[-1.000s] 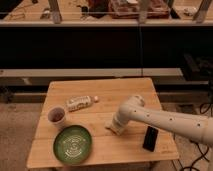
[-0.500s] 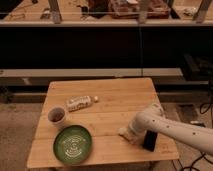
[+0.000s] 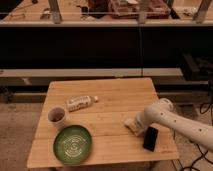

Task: Wipe the white sponge on the table

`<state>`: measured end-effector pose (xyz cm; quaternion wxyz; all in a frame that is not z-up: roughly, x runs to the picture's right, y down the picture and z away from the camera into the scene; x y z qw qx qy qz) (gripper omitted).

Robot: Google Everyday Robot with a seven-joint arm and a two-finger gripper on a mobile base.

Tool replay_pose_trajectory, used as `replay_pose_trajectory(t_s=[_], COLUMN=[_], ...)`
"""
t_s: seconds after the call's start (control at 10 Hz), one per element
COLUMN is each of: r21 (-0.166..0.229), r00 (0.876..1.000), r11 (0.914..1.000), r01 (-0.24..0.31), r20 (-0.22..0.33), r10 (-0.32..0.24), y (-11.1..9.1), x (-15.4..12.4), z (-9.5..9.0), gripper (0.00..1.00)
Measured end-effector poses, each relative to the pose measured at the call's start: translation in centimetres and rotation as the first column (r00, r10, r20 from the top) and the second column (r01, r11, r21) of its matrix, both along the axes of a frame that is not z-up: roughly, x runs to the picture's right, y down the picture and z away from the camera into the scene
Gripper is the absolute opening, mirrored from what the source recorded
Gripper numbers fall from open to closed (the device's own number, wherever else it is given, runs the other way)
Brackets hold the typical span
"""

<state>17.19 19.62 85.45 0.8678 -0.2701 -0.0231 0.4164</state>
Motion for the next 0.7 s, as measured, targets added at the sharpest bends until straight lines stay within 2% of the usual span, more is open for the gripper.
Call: replay_pose_trajectory(t_s=[0.2, 0.4, 0.5, 0.7], r21=[0.009, 0.027, 0.032, 0.044], r00=[1.0, 1.0, 1.0, 0.996], r11=[0.9999, 0.9996, 0.9994, 0.9966], r01=[-0.013, 0.001, 0.016, 0.07], r20=[-0.01, -0.007, 0.003, 0.053], r10=[0.013, -0.001, -0.016, -0.072], y=[-2.3, -4.8, -5.4, -5.8], x=[-0.2, -1.2, -2.2, -6.2], z=[2.4, 4.0, 4.3, 4.3], gripper=[0.01, 0.01, 0.01, 0.01])
